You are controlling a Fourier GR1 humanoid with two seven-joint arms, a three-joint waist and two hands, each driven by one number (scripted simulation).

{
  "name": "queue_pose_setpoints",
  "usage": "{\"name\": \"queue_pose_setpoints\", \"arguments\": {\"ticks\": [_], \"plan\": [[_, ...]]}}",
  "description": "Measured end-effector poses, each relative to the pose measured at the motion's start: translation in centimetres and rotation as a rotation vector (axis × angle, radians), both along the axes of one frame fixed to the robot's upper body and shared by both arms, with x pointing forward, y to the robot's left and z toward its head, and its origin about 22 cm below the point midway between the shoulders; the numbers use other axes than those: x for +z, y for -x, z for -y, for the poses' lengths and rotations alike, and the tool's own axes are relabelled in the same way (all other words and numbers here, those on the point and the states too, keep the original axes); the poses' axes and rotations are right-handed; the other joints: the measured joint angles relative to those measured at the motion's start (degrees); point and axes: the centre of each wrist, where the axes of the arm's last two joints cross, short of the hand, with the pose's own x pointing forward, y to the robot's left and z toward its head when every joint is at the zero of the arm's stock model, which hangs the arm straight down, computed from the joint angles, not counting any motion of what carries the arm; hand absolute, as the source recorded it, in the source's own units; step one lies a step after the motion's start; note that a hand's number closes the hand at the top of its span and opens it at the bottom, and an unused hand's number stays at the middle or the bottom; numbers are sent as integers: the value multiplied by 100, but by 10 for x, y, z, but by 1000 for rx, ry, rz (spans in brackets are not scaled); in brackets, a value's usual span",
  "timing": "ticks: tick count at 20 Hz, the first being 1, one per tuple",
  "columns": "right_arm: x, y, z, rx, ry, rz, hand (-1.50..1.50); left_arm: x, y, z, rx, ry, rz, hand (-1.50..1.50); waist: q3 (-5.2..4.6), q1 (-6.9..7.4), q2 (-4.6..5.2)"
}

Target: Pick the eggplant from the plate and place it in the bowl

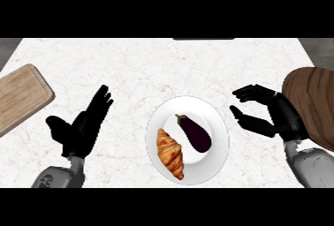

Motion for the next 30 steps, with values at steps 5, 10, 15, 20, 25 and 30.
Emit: {"name": "queue_pose_setpoints", "arguments": {"ticks": [5,10,15,20,25,30], "plan": [[-11,27,-41,109,87,108,-150,5,1,14,-116,56,21,0,33,54,-3],[13,31,-59,198,369,109,-150,7,2,13,-152,71,23,0,26,95,-23],[48,26,-83,177,634,10,-150,7,0,14,-165,80,24,0,21,124,-24],[77,17,-123,190,775,-154,-150,9,-4,18,-177,79,30,0,28,174,-3],[84,1,-156,224,781,-272,-150,6,0,17,-181,82,33,0,36,203,10],[73,-10,-169,225,815,-362,-150,8,1,14,-175,82,40,0,41,174,11]]}}
